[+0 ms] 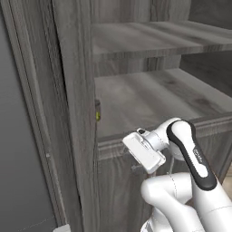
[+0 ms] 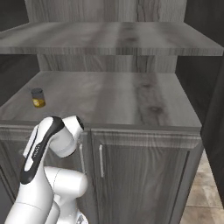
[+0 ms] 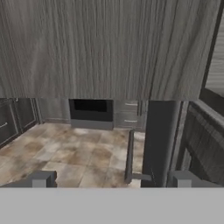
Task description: Collect the turmeric, mayonnaise, and shaker from the cabinet and place them next to the stove.
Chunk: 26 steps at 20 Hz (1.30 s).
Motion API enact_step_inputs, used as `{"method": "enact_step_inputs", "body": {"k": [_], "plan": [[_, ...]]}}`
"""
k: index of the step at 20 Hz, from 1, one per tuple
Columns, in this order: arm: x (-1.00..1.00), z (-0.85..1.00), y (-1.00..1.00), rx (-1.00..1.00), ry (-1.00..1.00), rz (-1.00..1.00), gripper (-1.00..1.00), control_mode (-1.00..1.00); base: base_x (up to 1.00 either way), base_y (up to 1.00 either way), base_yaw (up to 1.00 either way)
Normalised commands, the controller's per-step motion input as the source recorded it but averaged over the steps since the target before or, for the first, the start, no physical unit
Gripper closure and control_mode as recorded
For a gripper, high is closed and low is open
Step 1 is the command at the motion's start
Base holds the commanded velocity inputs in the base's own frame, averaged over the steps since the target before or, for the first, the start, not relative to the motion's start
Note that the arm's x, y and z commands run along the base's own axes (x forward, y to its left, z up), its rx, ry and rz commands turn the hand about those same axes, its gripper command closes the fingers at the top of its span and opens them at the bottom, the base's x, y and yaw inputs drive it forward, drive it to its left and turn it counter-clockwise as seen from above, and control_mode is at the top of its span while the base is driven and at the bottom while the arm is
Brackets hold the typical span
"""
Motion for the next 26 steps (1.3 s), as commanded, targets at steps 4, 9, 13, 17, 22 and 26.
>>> {"method": "enact_step_inputs", "body": {"k": [4,9,13,17,22,26], "plan": [[0.0,0.0,0.0,0.0,0.0,0.0,-1.0,1.0,0.34,0.35,-0.01],[0.39,0.01,0.07,0.14,-0.09,-0.01,-1.0,-1.0,0.0,0.0,0.0],[0.5,0.0,0.0,0.18,-0.09,-0.01,-1.0,-1.0,0.0,0.0,0.0],[0.58,0.01,0.0,0.19,-0.09,0.0,-1.0,-1.0,0.0,0.0,0.0],[0.58,0.04,0.0,0.15,-0.04,-0.01,-1.0,-1.0,0.0,0.0,0.0],[0.43,0.2,0.0,0.08,-0.03,-0.02,-1.0,-1.0,0.0,0.0,0.0]]}}
